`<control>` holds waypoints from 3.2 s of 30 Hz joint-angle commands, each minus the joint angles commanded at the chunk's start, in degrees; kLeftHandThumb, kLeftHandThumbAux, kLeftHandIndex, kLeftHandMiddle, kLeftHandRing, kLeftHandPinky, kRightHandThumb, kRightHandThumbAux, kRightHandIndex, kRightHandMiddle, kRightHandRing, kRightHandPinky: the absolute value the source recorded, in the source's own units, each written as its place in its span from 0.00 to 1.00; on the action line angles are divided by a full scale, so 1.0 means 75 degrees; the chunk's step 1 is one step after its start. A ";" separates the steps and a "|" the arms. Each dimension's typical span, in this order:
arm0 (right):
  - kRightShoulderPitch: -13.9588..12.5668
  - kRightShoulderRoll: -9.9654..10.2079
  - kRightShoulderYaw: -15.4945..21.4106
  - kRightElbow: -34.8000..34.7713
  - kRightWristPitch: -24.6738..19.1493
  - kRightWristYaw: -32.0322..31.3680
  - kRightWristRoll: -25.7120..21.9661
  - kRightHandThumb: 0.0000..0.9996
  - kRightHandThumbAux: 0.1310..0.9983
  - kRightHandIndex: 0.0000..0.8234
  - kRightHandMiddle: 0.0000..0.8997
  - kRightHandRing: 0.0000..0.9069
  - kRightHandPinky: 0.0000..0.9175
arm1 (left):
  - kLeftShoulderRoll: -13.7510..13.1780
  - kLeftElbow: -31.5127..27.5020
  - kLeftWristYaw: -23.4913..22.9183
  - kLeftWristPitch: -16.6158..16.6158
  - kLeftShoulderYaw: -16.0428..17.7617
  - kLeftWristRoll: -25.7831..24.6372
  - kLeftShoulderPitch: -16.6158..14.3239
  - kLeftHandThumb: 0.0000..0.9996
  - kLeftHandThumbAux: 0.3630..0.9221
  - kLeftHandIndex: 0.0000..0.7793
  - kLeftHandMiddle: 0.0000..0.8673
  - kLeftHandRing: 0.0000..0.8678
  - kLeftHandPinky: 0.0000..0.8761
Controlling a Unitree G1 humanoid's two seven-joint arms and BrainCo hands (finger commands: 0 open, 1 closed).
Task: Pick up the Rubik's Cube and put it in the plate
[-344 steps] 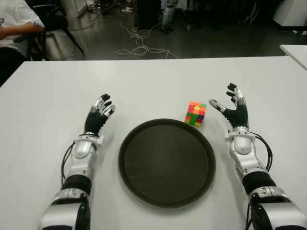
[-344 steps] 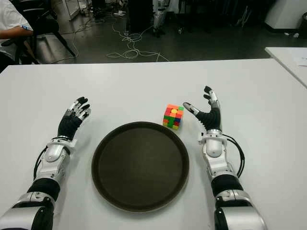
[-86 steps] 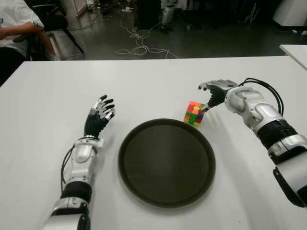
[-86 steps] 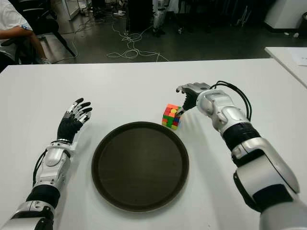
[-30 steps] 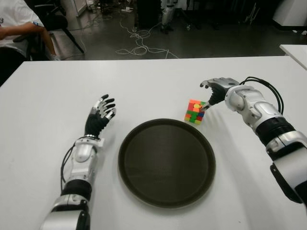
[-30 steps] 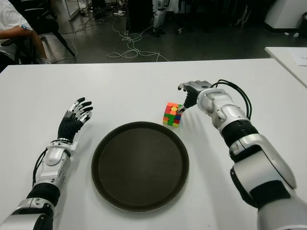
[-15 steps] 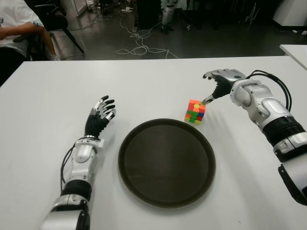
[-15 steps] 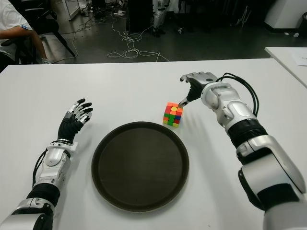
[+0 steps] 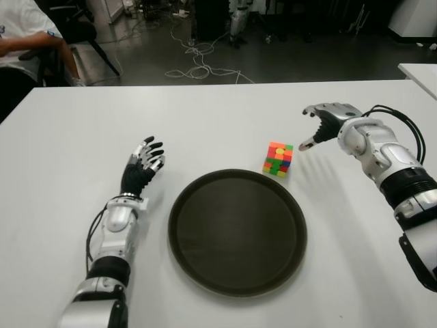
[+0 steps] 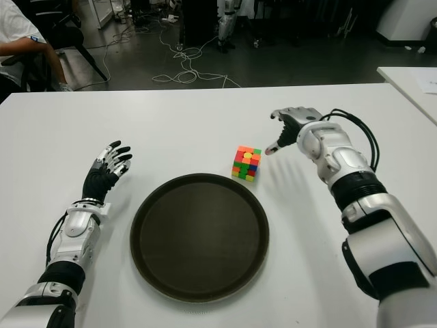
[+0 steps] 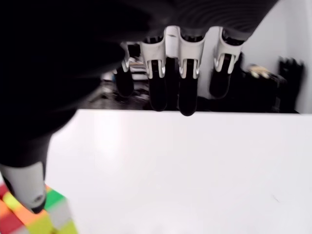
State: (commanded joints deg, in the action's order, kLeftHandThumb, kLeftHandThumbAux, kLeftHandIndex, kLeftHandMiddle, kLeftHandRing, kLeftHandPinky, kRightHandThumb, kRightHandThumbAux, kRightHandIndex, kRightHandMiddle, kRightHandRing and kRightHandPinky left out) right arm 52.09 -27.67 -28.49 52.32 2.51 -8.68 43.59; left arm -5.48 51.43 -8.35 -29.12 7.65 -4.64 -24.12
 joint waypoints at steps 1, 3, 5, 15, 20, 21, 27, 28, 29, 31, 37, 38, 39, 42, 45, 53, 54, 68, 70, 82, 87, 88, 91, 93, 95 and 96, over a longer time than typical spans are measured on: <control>0.0008 0.0000 0.0003 0.0027 0.0021 0.0004 -0.0008 0.00 0.54 0.22 0.25 0.24 0.22 | -0.0002 -0.0004 0.0014 -0.0005 -0.0006 0.0016 0.0005 0.11 0.60 0.16 0.24 0.21 0.19; 0.0025 0.0002 0.0005 0.0081 0.0063 -0.0001 -0.0025 0.00 0.54 0.22 0.26 0.24 0.22 | -0.0007 -0.0007 0.0043 -0.0006 -0.0013 0.0046 0.0007 0.10 0.59 0.16 0.24 0.21 0.19; 0.0060 0.0009 0.0002 0.0151 0.0093 -0.0054 -0.0043 0.00 0.54 0.22 0.25 0.24 0.22 | -0.0017 -0.0011 0.0064 0.0012 -0.0017 0.0066 -0.0003 0.10 0.59 0.16 0.24 0.21 0.18; 0.0200 0.0157 -0.0074 0.0555 0.0169 0.0013 -0.0013 0.00 0.52 0.22 0.25 0.23 0.21 | -0.0011 0.0168 -0.0018 -0.0038 0.0061 -0.0023 -0.0087 0.11 0.61 0.17 0.25 0.22 0.21; 0.0227 0.0238 -0.0116 0.0677 0.0181 0.0088 0.0001 0.00 0.51 0.22 0.24 0.23 0.20 | -0.0002 0.0252 -0.0056 -0.0092 0.0098 -0.0077 -0.0120 0.11 0.60 0.17 0.25 0.22 0.22; 0.0219 0.0301 -0.0137 0.0663 0.0157 0.0094 0.0007 0.00 0.51 0.22 0.24 0.23 0.20 | -0.0005 0.0275 -0.0068 -0.0118 0.0100 -0.0081 -0.0125 0.11 0.59 0.17 0.25 0.22 0.22; 0.0203 0.0498 -0.0211 0.0538 0.0136 -0.0098 -0.0012 0.00 0.53 0.21 0.24 0.23 0.21 | 0.0001 0.0390 -0.0074 -0.0265 0.0114 -0.0085 -0.0151 0.10 0.60 0.16 0.23 0.20 0.17; 0.0178 0.0557 -0.0246 0.0597 0.0167 -0.0068 0.0001 0.00 0.54 0.21 0.24 0.23 0.21 | 0.0010 0.0399 -0.0065 -0.0258 0.0124 -0.0096 -0.0154 0.10 0.60 0.16 0.23 0.20 0.17; 0.0160 0.0603 -0.0272 0.0639 0.0186 -0.0043 0.0013 0.00 0.55 0.22 0.24 0.23 0.20 | 0.0016 0.0406 -0.0058 -0.0254 0.0130 -0.0104 -0.0156 0.11 0.61 0.16 0.23 0.21 0.18; 0.0144 0.0652 -0.0301 0.0682 0.0198 -0.0009 0.0024 0.00 0.56 0.22 0.24 0.23 0.20 | 0.0020 0.0419 -0.0054 -0.0253 0.0137 -0.0110 -0.0159 0.11 0.61 0.17 0.24 0.21 0.19; 0.0203 0.0684 -0.0371 0.0841 0.0324 -0.0055 0.0003 0.00 0.57 0.20 0.23 0.23 0.20 | -0.0002 0.0502 -0.0048 -0.0250 0.0131 -0.0064 -0.0209 0.10 0.61 0.17 0.23 0.21 0.20; 0.0210 0.0708 -0.0383 0.0860 0.0313 -0.0057 0.0005 0.00 0.58 0.19 0.23 0.23 0.20 | -0.0008 0.0514 -0.0053 -0.0259 0.0128 -0.0056 -0.0216 0.10 0.61 0.17 0.24 0.21 0.20; 0.0218 0.0724 -0.0391 0.0876 0.0306 -0.0056 0.0005 0.00 0.58 0.19 0.23 0.23 0.20 | -0.0013 0.0524 -0.0058 -0.0263 0.0128 -0.0054 -0.0222 0.10 0.61 0.17 0.24 0.22 0.21; 0.0222 0.0802 -0.0410 0.0926 0.0234 0.0001 0.0013 0.00 0.58 0.17 0.22 0.22 0.21 | -0.0012 0.0538 -0.0084 -0.0249 0.0140 -0.0078 -0.0233 0.10 0.61 0.17 0.23 0.21 0.20; 0.0235 0.0864 -0.0432 0.1008 0.0196 0.0080 0.0032 0.00 0.58 0.17 0.21 0.22 0.21 | -0.0020 0.0571 -0.0085 -0.0289 0.0137 -0.0066 -0.0246 0.10 0.61 0.16 0.22 0.21 0.19; 0.0345 0.0948 -0.0564 0.1200 0.0154 0.0019 0.0088 0.00 0.60 0.15 0.20 0.21 0.22 | -0.0063 0.0701 -0.0039 -0.0460 0.0097 0.0027 -0.0281 0.09 0.60 0.17 0.22 0.20 0.18; 0.0354 0.0948 -0.0577 0.1203 0.0158 0.0002 0.0087 0.00 0.61 0.14 0.19 0.21 0.21 | -0.0060 0.0711 -0.0043 -0.0478 0.0097 0.0024 -0.0282 0.09 0.61 0.17 0.22 0.20 0.18; 0.0360 0.0973 -0.0548 0.1253 0.0095 0.0152 0.0001 0.00 0.63 0.17 0.21 0.21 0.20 | -0.0046 0.0746 -0.0066 -0.0433 0.0114 -0.0025 -0.0301 0.08 0.61 0.16 0.22 0.19 0.17; 0.0355 0.0965 -0.0542 0.1250 0.0113 0.0167 -0.0009 0.00 0.63 0.17 0.22 0.22 0.20 | -0.0034 0.0738 -0.0071 -0.0414 0.0130 -0.0053 -0.0300 0.09 0.61 0.15 0.22 0.19 0.17; 0.0399 0.0980 -0.0523 0.1362 0.0144 0.0189 -0.0054 0.00 0.63 0.19 0.23 0.24 0.23 | -0.0038 0.0723 -0.0034 -0.0295 0.0122 -0.0045 -0.0337 0.10 0.62 0.17 0.23 0.20 0.18; 0.0387 0.0943 -0.0469 0.1280 0.0091 0.0226 -0.0081 0.00 0.62 0.19 0.23 0.23 0.22 | -0.0047 0.0681 -0.0069 -0.0191 0.0118 -0.0055 -0.0332 0.09 0.63 0.15 0.21 0.19 0.16; 0.0386 0.0941 -0.0459 0.1276 0.0081 0.0239 -0.0085 0.00 0.62 0.19 0.23 0.23 0.22 | -0.0050 0.0677 -0.0073 -0.0185 0.0114 -0.0050 -0.0331 0.08 0.63 0.15 0.21 0.19 0.16; 0.0395 0.0918 -0.0435 0.1271 0.0080 0.0260 -0.0096 0.00 0.62 0.20 0.24 0.24 0.22 | -0.0055 0.0674 -0.0059 -0.0186 0.0111 -0.0038 -0.0338 0.08 0.63 0.15 0.21 0.18 0.16; 0.0404 0.0867 -0.0413 0.1228 0.0095 0.0246 -0.0104 0.00 0.61 0.20 0.24 0.24 0.22 | -0.0046 0.0692 -0.0035 -0.0203 0.0121 -0.0040 -0.0350 0.08 0.64 0.15 0.22 0.19 0.17; 0.0417 0.0797 -0.0386 0.1143 0.0105 0.0199 -0.0114 0.00 0.61 0.21 0.24 0.24 0.23 | -0.0033 0.0737 -0.0035 -0.0237 0.0147 -0.0067 -0.0368 0.10 0.64 0.16 0.22 0.20 0.19; 0.0423 0.0770 -0.0373 0.1103 0.0106 0.0174 -0.0118 0.00 0.61 0.21 0.24 0.23 0.22 | -0.0029 0.0760 -0.0045 -0.0249 0.0162 -0.0085 -0.0378 0.10 0.65 0.16 0.23 0.20 0.19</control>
State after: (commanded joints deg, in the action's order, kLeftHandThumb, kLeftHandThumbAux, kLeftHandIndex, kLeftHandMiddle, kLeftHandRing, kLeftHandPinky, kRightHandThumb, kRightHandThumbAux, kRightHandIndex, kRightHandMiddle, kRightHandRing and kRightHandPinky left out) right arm 55.26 -21.89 -31.29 60.60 3.30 -7.37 42.70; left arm -5.71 57.13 -8.69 -30.99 8.86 -5.28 -26.96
